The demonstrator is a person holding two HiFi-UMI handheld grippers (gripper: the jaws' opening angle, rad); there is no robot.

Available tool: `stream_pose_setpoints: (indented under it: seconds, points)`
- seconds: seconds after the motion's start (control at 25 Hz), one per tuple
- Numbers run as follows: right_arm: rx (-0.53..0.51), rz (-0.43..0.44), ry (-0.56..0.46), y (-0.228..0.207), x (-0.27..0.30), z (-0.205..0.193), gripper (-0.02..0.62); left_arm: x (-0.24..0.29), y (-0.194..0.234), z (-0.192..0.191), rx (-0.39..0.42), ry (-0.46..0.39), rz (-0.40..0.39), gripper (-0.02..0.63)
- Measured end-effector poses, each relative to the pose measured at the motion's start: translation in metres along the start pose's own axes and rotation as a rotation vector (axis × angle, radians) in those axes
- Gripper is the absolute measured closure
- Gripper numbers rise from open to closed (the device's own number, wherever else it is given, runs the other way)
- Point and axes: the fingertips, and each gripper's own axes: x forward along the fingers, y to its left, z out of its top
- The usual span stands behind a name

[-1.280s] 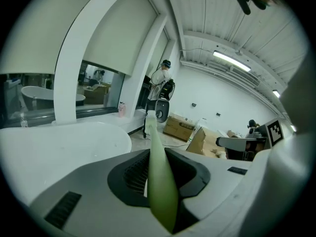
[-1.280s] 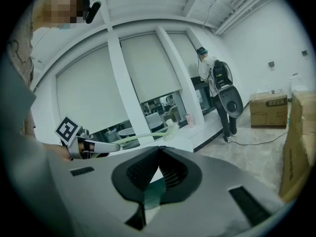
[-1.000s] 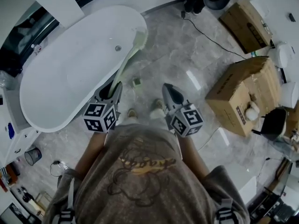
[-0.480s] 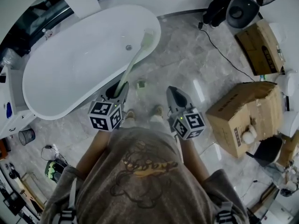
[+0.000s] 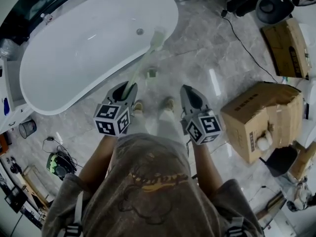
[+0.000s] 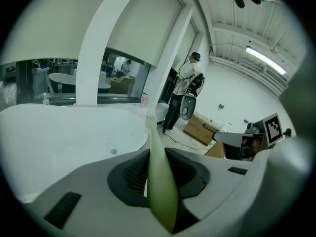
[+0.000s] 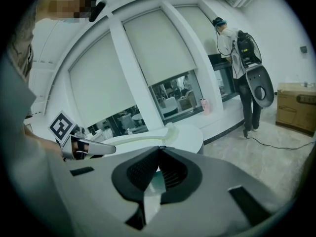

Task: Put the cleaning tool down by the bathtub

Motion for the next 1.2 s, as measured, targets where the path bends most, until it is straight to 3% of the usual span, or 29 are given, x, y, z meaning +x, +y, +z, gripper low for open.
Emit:
stream_pose_setpoints:
  seconds: [0.8,1.2]
  points:
    - [0.016,0.014,0.138,-0.059,0.08,-0.126,0.595,0.093,0.045,-0.141,-0.088,0.178,0.025,0.505]
    - [0.02,0.043,0.138,-0.074,0.115,-0.157,0.595,0.154,0.061,-0.212,-0.098,0.26,0.039,0.505]
